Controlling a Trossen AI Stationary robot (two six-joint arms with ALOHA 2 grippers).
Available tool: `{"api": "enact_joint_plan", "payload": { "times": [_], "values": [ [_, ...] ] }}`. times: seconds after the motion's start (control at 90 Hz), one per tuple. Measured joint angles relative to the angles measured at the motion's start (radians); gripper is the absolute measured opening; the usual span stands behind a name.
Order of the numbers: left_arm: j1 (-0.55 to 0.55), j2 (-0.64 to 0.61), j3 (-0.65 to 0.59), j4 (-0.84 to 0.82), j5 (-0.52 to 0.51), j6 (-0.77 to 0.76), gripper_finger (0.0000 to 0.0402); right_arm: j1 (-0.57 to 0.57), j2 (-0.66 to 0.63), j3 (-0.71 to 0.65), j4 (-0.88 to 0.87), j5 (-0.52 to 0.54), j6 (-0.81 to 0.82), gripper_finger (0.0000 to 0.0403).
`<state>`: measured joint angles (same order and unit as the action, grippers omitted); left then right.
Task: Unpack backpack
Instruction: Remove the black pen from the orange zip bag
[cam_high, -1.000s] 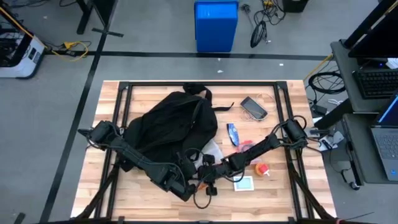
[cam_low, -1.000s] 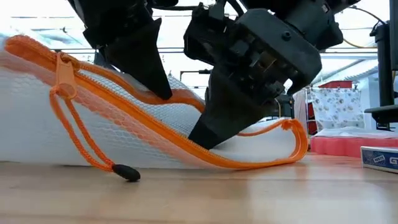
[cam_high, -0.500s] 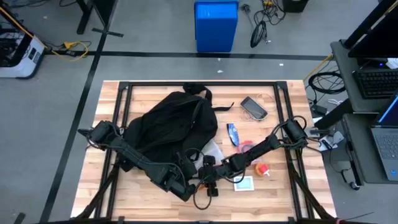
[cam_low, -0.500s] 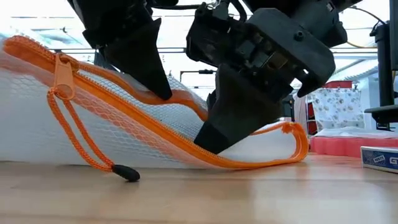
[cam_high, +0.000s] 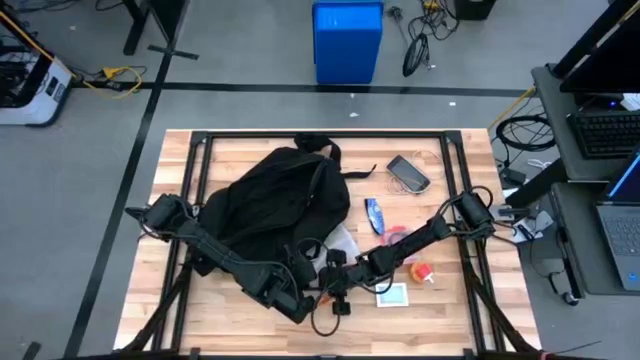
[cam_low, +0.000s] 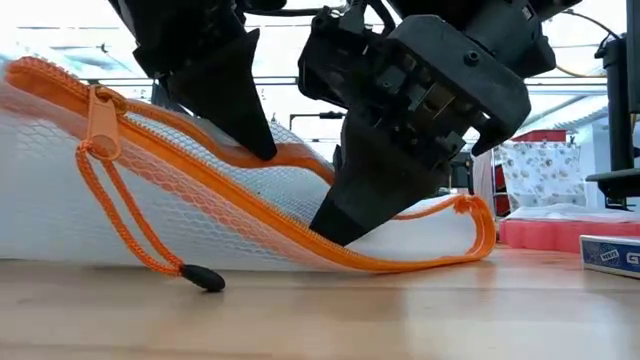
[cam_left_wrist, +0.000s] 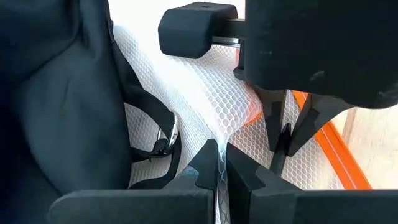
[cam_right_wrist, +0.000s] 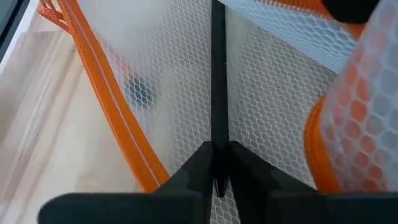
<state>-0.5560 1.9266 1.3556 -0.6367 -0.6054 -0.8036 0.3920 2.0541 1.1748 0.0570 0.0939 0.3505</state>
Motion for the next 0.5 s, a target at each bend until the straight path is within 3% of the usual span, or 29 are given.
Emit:
{"api": "enact_joint_plan", "payload": {
  "times": [0.278, 0.5],
  "values": [
    [0.000, 0.000, 0.000, 0.000, 0.000, 0.000, 0.0000, 0.001, 0.004, 0.000, 0.002, -0.012, 0.001, 0.0106],
    [0.001, 0.000, 0.000, 0.000, 0.000, -0.001, 0.0000, -0.006, 0.005, 0.000, 0.000, -0.007, 0.005, 0.0081]
  ]
}}
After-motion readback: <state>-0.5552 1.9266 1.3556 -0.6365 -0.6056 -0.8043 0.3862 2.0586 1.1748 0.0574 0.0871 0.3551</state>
